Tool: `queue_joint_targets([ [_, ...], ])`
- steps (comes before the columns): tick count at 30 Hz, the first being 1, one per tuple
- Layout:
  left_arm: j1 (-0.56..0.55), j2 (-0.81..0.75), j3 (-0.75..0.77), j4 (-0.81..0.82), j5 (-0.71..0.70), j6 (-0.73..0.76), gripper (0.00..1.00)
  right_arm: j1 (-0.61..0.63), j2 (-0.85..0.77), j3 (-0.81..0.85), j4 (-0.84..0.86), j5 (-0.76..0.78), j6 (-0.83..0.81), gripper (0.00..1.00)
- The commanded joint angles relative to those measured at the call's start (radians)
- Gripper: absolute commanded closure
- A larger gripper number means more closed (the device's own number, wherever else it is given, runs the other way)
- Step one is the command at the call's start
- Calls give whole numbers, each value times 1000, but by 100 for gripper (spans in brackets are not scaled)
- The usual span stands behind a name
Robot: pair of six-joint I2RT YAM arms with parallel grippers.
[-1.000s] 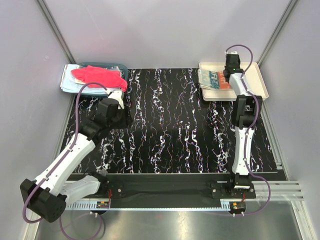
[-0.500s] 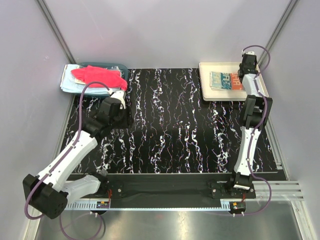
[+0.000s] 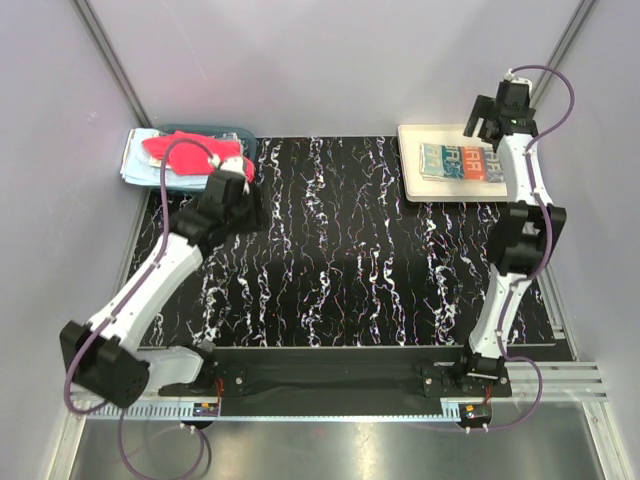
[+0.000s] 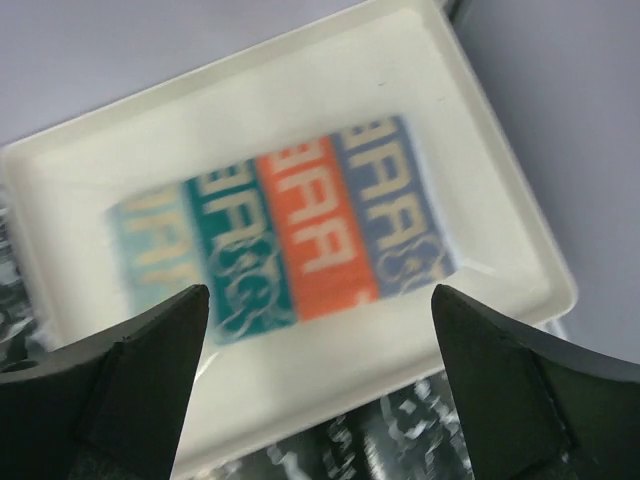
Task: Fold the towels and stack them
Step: Grab crumpled towel
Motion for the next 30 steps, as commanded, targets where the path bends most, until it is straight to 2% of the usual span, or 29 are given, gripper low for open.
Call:
queue_joint_targets([
  [1, 29, 106, 216, 54, -149, -100, 38, 123, -286, -213, 90, -146, 178, 0],
  [4, 113, 234, 356, 84, -267, -141, 34, 217, -384, -393, 141, -158, 221, 0],
  [8, 210, 451, 565, 112, -380, -172, 30, 356, -479, -625, 255, -268, 322, 0],
  [9, 230, 553, 603, 114, -381, -183, 30, 375, -492, -663, 265, -279, 338, 0],
  [11, 281, 661, 744, 105, -345, -210, 30, 429, -535, -754, 276, -278, 349, 0],
  [12, 290, 774, 804, 82, -338, -212, 30, 476, -548, -806, 276, -270, 343, 0],
  [13, 299, 832, 920, 62, -344, -212, 30, 487, -577, -827, 273, -261, 346, 0],
  [17, 338, 1080, 1124, 16, -306, -207, 32, 504, -648, -924, 280, -267, 373, 0],
  [19, 348, 1111, 1148, 8, -285, -229, 33, 504, -671, -949, 280, -259, 370, 0],
  [23, 370, 1107, 1084, 69, -240, -247, 33, 504, -674, -953, 282, -253, 364, 0],
  [25, 371, 1104, 1077, 95, -213, -247, 37, 504, -670, -955, 288, -262, 367, 0],
  [30, 371, 1084, 1054, 137, -197, -229, 54, 504, -658, -963, 293, -247, 369, 0],
])
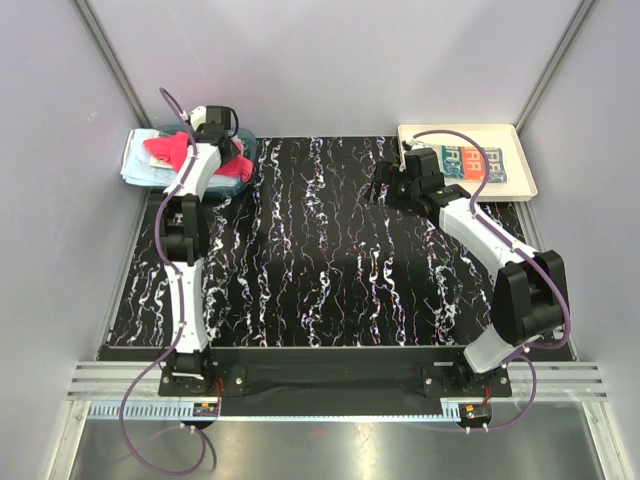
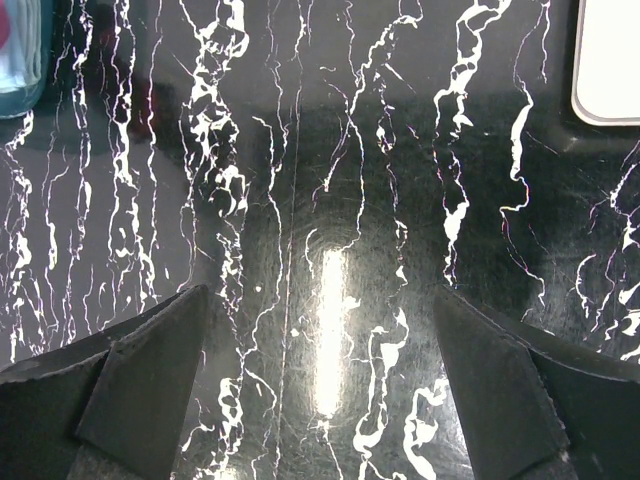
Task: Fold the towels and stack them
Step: Grab crumpled towel, then move the towel to the center of the board
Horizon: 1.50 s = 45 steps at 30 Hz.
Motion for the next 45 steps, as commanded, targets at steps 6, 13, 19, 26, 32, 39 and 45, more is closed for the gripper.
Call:
queue_joint_targets([
  [6, 0, -160, -42, 141, 22, 43, 69, -1, 12, 14, 37, 18, 10, 0],
  [13, 1, -275, -103, 204, 6, 76, 81, -3, 35, 27, 43, 17, 8, 0],
  [19, -34, -359, -148, 270, -7, 145, 100, 0, 39, 24, 60, 17, 8, 0],
  [26, -163, -563, -353, 385, -53, 167, 100, -1, 26, 14, 76, 23, 12, 0],
  [32, -371, -703, -497, 442, -182, 216, 100, -1, 13, 10, 77, 26, 15, 0],
  [39, -568, -761, -636, 361, -207, 143, 100, -1, -26, -13, 61, 23, 34, 0],
  [45, -759, -755, -961, 391, -190, -1, 94, 0, -89, -122, 43, 31, 70, 0],
])
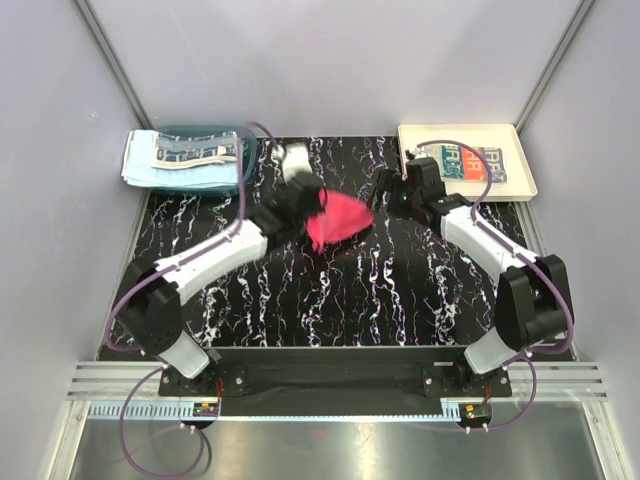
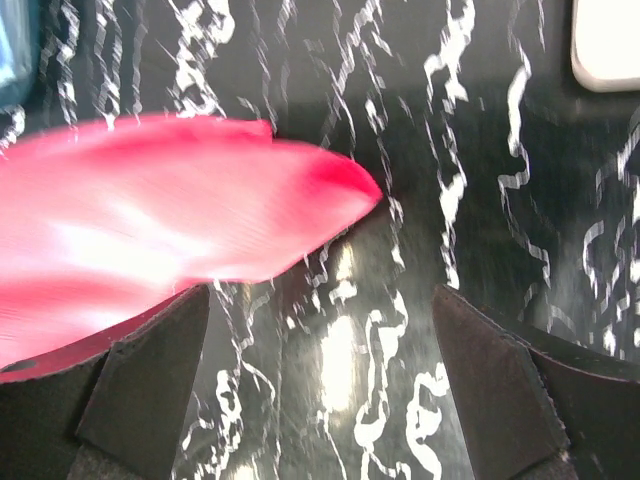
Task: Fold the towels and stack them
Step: Move the towel to the center of the board, then flatten out the crumpled towel
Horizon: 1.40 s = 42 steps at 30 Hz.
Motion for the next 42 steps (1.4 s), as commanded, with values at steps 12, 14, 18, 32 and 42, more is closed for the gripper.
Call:
queue_joint_targets([
  [12, -217, -112, -373, 18, -80, -221, 31, 317, -252, -418, 95, 195, 236, 10],
  [14, -213, -164, -379, -36, -100, -226, 30, 387, -240, -444, 110, 254, 285, 15],
  [18, -174, -227, -440, -81, -113, -257, 30, 432, -180, -461, 187, 261, 327, 28],
  [32, 22, -143, -543, 128, 140, -198, 41, 483, -25, -423, 272, 343, 370, 60],
  [42, 48, 20, -512, 172, 167, -206, 47, 484, -87, -455, 258, 358, 354, 78],
])
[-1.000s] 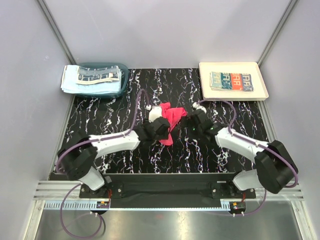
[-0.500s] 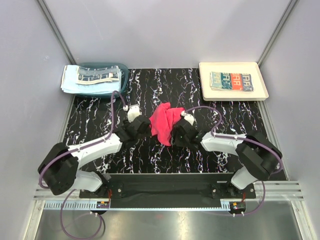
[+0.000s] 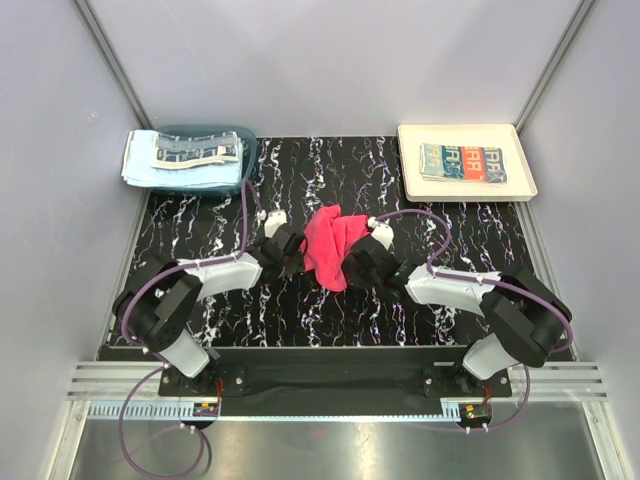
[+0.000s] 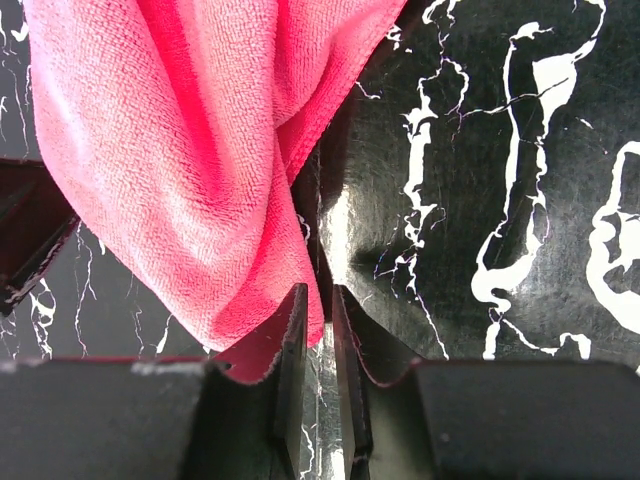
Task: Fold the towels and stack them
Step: Flatten out the crumpled towel
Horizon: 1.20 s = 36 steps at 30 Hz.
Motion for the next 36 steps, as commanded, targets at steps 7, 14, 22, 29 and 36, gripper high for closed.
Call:
queue_joint_targets([
  [7, 28, 41, 13, 103, -13, 2, 55, 9, -28, -22, 22, 12, -5, 75],
  [14, 34, 52, 14, 107, -32, 19, 68, 9, 6, -30, 59, -28, -5, 70],
  [22, 43, 15, 2, 86, -82, 45, 93, 9, 70, -12, 106, -77, -11, 61],
  [29, 46, -61, -23, 63, -95, 53, 100, 9, 116, 7, 120, -83, -5, 60],
  [36, 48, -115, -50, 52, -92, 57, 100, 10, 119, 1, 155, -124, 17, 68],
])
